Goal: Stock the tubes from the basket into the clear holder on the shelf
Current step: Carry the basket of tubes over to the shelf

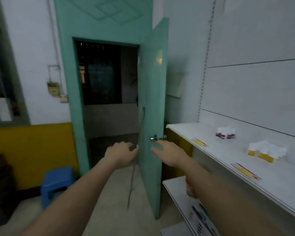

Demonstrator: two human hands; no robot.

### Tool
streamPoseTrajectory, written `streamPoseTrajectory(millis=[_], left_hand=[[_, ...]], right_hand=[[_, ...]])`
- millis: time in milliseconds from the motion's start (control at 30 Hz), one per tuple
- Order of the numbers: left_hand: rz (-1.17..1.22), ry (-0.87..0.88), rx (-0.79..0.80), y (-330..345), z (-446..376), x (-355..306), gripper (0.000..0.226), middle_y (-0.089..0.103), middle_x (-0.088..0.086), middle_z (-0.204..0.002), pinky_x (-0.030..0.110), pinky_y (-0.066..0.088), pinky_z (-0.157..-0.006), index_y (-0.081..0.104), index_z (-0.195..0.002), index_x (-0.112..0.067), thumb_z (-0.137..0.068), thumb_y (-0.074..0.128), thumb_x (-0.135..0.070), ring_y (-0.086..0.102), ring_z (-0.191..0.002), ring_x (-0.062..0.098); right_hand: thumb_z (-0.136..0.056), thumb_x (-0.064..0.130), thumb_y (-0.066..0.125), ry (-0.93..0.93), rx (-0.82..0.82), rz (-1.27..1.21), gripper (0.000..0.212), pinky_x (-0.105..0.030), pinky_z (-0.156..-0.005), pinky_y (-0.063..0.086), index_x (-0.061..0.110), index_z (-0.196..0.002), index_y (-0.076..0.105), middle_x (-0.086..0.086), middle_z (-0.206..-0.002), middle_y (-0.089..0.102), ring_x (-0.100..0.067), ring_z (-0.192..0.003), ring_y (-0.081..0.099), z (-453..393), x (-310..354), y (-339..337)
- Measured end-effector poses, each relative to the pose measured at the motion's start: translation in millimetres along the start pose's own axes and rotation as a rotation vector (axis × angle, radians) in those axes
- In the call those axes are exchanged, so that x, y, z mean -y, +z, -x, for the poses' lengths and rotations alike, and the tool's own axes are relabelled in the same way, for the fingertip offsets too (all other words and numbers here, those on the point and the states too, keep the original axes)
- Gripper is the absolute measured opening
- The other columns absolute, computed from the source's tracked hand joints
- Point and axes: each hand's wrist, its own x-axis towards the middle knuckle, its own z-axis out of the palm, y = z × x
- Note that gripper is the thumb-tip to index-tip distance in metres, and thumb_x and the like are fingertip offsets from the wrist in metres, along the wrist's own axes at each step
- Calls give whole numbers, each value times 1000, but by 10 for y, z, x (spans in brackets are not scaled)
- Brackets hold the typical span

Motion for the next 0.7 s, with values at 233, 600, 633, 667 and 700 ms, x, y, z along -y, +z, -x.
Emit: streamPoseTrajectory(millis=[233,600,633,667,700], left_hand=[[-49,-331,8,5,-923,777,63,44,3,-148,41,38,-108,38,-146,-28,-93,34,-63,43,-133,26],[-50,-696,-59,-234,-1330,2588,67,41,3,-150,48,38,-106,37,-146,-30,-91,32,-68,43,-132,27],[-40,-722,-66,-254,-1356,2810,67,41,3,-150,49,38,-106,37,-145,-30,-91,32,-69,44,-131,26],[-29,-744,-71,-269,-1384,3042,68,42,3,-149,49,39,-105,37,-145,-30,-90,31,-69,46,-129,26],[-18,-765,-78,-285,-1414,3280,69,42,3,-149,49,40,-104,37,-145,-30,-90,31,-70,47,-128,26]], right_hand=[[-93,61,39,-195,109,-35,63,-41,-111,34,26,-146,39,-2,-151,42,-26,-136,39,-1544,161,508],[-94,62,37,-576,292,-27,65,-39,-108,35,25,-148,36,-2,-154,37,-24,-139,36,-3252,1743,1624],[-94,62,36,-600,312,-27,65,-39,-110,34,25,-148,36,-1,-155,35,-24,-140,35,-3366,1927,1761],[-94,63,36,-621,334,-24,66,-40,-111,34,26,-149,35,0,-156,34,-24,-141,34,-3482,2115,1903],[-94,64,36,-638,351,-20,67,-40,-112,33,26,-149,35,0,-156,33,-23,-141,34,-3600,2300,2039]])
